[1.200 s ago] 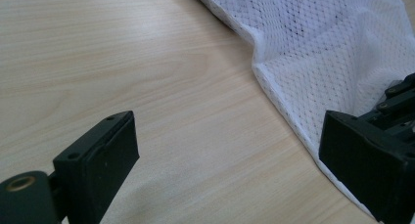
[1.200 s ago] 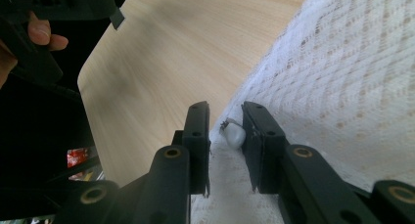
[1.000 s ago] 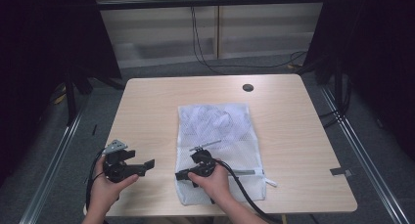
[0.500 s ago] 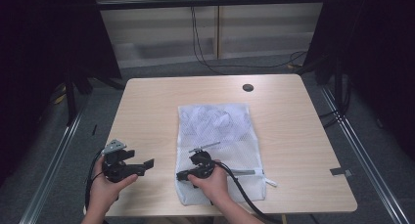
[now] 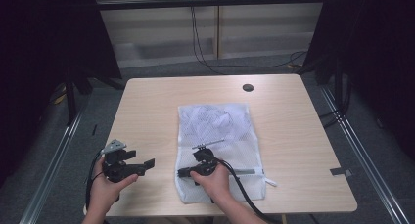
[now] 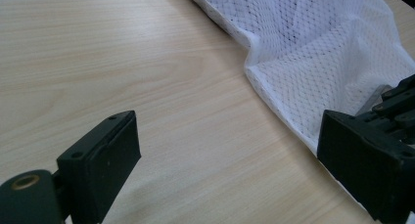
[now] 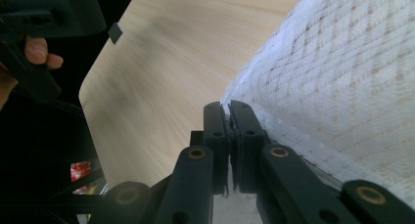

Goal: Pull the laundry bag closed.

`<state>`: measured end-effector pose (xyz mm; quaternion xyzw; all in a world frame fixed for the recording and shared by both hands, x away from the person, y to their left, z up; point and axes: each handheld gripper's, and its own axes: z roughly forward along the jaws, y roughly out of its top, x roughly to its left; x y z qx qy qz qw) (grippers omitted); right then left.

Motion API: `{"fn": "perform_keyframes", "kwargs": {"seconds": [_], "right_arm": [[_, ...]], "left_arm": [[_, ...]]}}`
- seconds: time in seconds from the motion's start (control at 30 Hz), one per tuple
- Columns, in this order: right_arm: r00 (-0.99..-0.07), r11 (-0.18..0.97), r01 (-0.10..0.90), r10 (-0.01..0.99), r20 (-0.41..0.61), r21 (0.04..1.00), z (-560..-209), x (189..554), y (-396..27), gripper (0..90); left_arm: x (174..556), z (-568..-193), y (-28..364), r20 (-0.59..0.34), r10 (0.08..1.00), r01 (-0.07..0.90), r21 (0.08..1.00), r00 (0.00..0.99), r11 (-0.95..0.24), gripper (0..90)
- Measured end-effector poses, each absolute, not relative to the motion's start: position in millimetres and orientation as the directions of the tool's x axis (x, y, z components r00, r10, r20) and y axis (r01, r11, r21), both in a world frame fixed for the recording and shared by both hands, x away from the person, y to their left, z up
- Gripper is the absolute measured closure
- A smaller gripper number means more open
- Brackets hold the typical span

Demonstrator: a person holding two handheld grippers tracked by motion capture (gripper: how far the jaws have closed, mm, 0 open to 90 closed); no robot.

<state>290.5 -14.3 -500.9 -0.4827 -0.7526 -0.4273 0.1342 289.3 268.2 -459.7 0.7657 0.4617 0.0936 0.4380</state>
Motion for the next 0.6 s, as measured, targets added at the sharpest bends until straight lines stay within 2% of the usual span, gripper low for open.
{"fn": "perform_keyframes", "kwargs": {"seconds": [0.43,0.6], "right_arm": [[-0.481,0.121,0.847,0.589,0.649,0.517,-491.0,290.6,-24.9,87.1],[-0.486,0.113,0.842,0.582,0.652,0.527,-488.8,291.0,-27.4,87.1]], "left_arm": [[287.1,-459.5,255.5,-0.281,0.746,0.629,0.743,0.604,-0.229,8.7],[285.9,-460.0,250.0,-0.319,0.727,0.641,0.737,0.608,-0.213,8.3]]}}
